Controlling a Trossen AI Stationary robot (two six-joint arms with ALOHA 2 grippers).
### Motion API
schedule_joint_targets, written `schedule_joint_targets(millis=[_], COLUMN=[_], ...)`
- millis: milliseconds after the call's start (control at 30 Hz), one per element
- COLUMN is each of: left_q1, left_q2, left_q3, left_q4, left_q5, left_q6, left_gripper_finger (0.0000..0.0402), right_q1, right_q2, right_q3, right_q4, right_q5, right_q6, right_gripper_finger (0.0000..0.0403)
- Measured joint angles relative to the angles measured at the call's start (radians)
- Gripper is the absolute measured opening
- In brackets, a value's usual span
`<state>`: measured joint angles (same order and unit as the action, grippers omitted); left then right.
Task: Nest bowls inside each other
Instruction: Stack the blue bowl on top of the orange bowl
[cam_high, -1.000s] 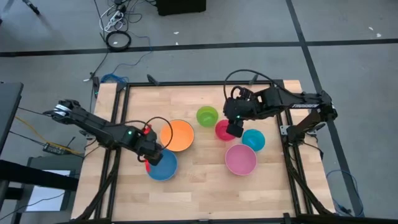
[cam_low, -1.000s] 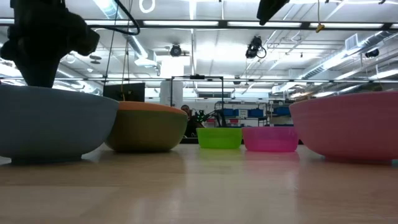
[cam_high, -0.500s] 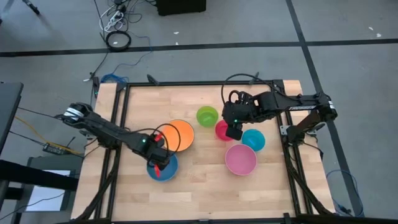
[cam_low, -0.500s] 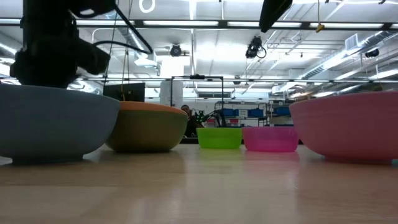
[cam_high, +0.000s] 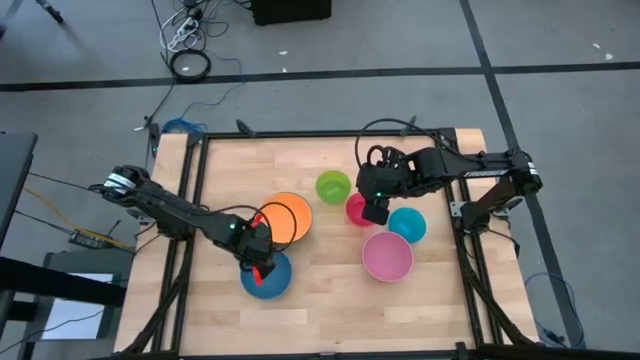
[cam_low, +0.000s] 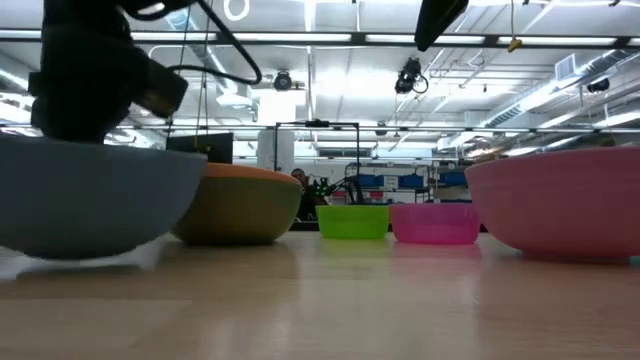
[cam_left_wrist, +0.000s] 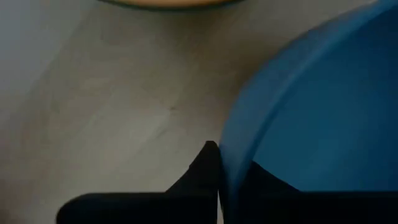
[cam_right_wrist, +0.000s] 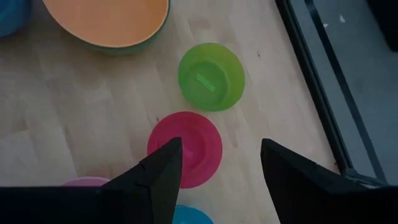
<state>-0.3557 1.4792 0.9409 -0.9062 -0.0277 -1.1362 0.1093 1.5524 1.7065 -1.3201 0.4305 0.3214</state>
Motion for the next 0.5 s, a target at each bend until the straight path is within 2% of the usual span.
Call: schedule_joint_targets(millis=[167,300,433,500], left_q1=[0.000,0.010,0.096,0.158], left_q2=[-0.086,-0.134,-0.143,-0.144], left_q3=[0.077,0.164,0.193,0.192], left_q4=[-0.067,-0.151,-0.240,-0.247], left_q5=[-0.026,-0.135,-0.271,-0.304], left_q6=[0.003,0.017,0.081,0.142], left_gripper_finger=[0.0005,0.0004,0.0003,0.0003], right_q1=[0.000,-0.001,-0.002,-0.002], right_q2=[0.000,0.000,0.000,0.000], right_q3=[0.000,0.000,0.000,0.000], right_q4=[0.004,0.003,0.005,0.006], right_q5=[0.022,0.025,0.031,0.040], right_q6=[-0.011,-0.018,-0.026,-0.027], right_gripper_finger=[0.0197,0.0195,0.0194,0.0194])
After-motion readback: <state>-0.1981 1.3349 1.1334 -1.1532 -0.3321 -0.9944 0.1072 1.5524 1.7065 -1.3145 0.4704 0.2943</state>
